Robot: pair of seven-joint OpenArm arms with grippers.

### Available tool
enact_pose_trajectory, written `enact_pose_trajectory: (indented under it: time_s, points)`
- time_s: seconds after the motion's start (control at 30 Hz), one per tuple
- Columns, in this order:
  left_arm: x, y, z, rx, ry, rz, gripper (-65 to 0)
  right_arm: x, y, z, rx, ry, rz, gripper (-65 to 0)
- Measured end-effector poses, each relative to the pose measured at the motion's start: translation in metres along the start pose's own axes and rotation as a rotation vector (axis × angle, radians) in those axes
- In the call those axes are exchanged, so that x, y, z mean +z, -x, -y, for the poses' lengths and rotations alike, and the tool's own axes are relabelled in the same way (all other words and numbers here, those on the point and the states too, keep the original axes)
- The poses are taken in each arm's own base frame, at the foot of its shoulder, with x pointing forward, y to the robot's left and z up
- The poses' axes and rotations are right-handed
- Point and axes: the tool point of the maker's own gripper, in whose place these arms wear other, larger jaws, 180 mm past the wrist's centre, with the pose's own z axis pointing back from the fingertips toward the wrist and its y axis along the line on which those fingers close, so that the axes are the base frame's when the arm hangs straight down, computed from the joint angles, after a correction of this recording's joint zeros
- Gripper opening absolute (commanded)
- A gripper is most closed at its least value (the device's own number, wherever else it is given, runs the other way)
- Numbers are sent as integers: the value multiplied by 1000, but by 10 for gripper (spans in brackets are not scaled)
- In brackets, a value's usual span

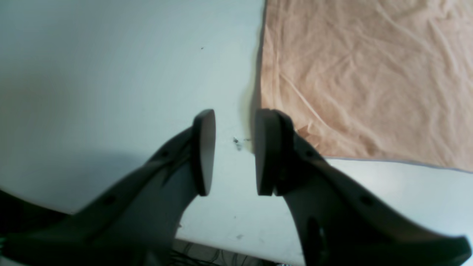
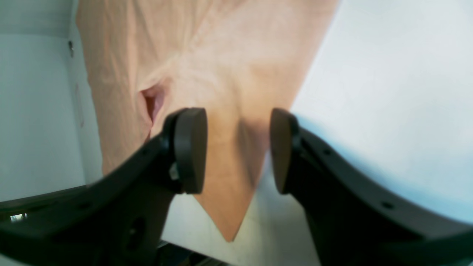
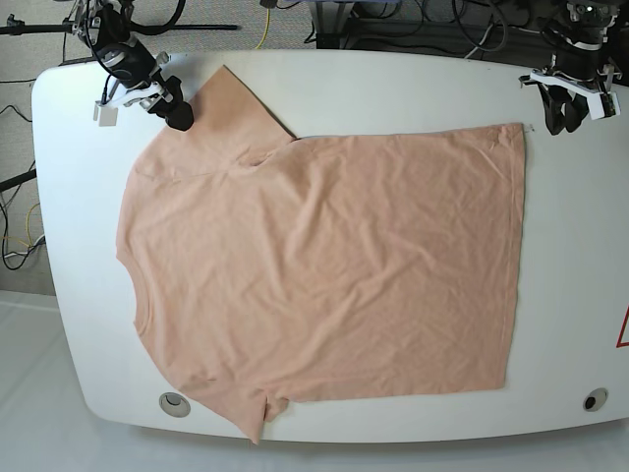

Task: Fold the T-shirt properly
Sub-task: 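Move the left gripper to the hem corner of the shirt's back edge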

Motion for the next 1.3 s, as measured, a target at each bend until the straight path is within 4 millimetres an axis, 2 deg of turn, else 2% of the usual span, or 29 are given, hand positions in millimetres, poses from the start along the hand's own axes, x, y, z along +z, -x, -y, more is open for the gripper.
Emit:
enact_pose_trajectory:
  time_s: [0.17, 0.3, 0.5, 1.03, 1.3]
  points:
    - [-2, 3, 3, 36, 15, -13, -397, 1, 0, 2, -2, 6, 1, -377]
    - [-4, 6, 5, 54, 36, -22, -383, 3, 0, 3, -5, 12, 1, -377]
    - [-7, 11, 9, 73, 70, -36, -443, 3, -1, 7, -19, 29, 4, -375]
    - [-10, 17, 9, 61, 66, -58, -469, -2, -5, 6, -16, 25, -13, -371]
    - [-14, 14, 7, 70, 60, -47, -462, -1, 5, 7, -30, 24, -23, -372]
